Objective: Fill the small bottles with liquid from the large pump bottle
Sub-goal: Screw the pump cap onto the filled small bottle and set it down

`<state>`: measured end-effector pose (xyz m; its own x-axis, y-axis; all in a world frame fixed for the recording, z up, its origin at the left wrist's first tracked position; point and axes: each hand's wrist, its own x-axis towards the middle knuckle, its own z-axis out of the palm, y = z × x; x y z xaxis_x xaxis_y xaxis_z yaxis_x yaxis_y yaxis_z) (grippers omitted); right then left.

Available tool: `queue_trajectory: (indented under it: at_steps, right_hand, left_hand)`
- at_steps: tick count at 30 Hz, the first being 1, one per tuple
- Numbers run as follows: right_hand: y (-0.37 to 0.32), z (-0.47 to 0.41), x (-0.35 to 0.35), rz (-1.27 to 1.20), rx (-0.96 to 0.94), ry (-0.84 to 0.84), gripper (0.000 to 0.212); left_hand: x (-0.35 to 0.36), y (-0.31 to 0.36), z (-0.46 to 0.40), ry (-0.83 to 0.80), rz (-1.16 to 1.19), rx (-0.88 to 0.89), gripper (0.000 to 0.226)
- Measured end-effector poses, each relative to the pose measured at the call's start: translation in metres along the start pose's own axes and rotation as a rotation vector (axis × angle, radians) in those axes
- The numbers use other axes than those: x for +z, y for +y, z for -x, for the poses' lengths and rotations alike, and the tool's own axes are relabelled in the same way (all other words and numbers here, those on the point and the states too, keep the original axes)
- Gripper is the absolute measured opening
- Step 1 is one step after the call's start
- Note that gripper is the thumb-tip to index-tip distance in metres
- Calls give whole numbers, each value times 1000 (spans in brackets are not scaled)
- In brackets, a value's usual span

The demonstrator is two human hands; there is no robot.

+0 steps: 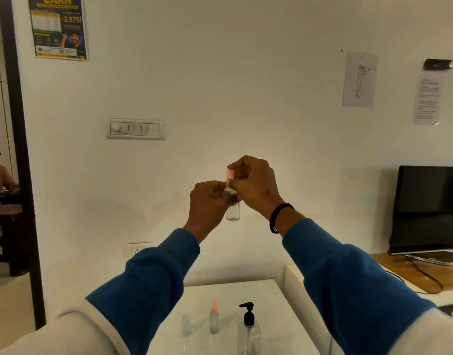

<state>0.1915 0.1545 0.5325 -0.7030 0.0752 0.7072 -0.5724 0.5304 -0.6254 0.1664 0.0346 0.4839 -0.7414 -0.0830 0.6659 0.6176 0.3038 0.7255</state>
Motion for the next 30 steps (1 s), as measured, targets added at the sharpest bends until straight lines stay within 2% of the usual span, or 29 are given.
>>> queue_trajectory:
  at_steps: [4, 7, 13, 21, 28, 30]
  right_hand:
    - [1, 6, 8, 4, -13, 52, 26]
    - [2, 7, 9, 7, -9, 51, 26]
    - [1, 4, 4, -7, -6, -84, 41]
    - [4, 8, 7, -45, 33, 152, 35]
    - [6, 2, 3, -84, 36, 5, 29]
    - [4, 2, 5, -46, 8, 17, 28]
  left_hand:
    - [1, -2, 2, 4, -3, 10, 13]
    - [1, -5, 2, -8, -24, 11, 17]
    - [-7, 0, -4, -56, 86, -48, 10]
    - [0, 5, 2, -53, 106, 24, 11]
    - [-2, 1, 0, -39, 71, 25, 12]
    - [-2, 3, 0, -26, 82, 22, 10]
